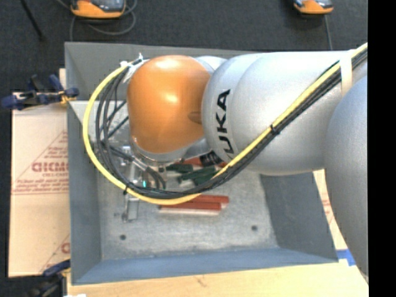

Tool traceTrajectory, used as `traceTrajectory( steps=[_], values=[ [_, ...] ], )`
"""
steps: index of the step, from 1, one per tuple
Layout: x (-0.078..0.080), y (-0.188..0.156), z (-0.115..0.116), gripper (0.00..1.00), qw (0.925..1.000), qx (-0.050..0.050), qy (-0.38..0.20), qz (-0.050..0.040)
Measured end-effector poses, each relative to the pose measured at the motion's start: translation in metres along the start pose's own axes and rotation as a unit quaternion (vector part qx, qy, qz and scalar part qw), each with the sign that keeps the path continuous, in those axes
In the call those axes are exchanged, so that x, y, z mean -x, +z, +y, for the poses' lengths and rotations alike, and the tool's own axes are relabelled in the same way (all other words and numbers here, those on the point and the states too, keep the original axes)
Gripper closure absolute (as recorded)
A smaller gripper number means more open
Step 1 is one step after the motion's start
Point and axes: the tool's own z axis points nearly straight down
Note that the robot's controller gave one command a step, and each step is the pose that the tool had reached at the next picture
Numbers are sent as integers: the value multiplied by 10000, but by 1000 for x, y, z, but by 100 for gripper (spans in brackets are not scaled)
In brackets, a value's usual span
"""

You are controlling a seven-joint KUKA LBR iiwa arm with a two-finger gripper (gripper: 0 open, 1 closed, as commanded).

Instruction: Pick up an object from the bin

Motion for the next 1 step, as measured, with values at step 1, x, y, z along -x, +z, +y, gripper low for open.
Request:
traceTrajectory(
  steps=[1],
  values=[
    [103,174,-36,0,9963,-15,-862,-31]
  ],
)
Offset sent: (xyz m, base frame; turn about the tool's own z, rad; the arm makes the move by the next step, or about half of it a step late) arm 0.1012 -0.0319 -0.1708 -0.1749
